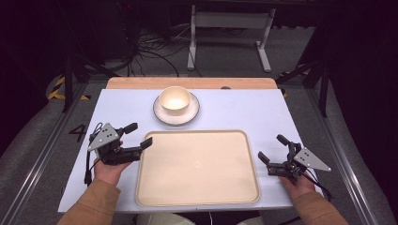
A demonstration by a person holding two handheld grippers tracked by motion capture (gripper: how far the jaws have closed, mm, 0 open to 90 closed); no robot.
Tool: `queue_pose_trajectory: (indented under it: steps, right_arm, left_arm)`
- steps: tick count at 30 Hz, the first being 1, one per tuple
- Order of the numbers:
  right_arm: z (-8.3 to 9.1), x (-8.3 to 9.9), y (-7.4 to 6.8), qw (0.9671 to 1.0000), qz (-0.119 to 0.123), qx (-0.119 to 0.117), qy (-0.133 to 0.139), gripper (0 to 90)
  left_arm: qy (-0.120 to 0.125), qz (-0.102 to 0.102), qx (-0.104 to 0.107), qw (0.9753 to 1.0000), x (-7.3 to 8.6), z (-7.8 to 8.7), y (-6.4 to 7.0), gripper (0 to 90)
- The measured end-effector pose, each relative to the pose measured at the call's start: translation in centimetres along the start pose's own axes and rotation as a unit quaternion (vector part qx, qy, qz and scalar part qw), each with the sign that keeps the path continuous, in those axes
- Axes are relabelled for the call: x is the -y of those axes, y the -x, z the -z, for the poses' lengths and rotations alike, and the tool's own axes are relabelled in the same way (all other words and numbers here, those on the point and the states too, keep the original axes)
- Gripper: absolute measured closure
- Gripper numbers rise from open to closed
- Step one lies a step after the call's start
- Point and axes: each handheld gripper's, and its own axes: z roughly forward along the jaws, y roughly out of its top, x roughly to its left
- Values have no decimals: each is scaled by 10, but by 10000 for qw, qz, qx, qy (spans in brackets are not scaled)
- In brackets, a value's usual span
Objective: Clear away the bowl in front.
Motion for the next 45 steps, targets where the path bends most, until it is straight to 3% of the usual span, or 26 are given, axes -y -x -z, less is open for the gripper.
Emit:
queue_pose_trajectory:
  steps: [10, 20, 29, 34, 45]
  right_arm:
    - [0, 0, 0, 10000, 1, 0, 0, 1]
    - [0, 0, 0, 10000, 1, -1, 0, 1]
    - [0, 0, 0, 10000, -2, 0, 2, 1]
    - [0, 0, 0, 10000, -3, 0, 3, 1]
    - [0, 0, 0, 10000, -5, -2, 7, 1]
  left_arm:
    - [18, -26, 60, 10000, -13, -17, -3, 199]
    - [178, -251, 33, 9995, -26, -36, -7, 160]
    - [221, -103, 166, 9996, -38, -55, -10, 51]
    - [242, -31, 141, 9996, -45, -65, -14, 3]
    - [217, -58, 142, 9996, -60, -87, -20, 0]
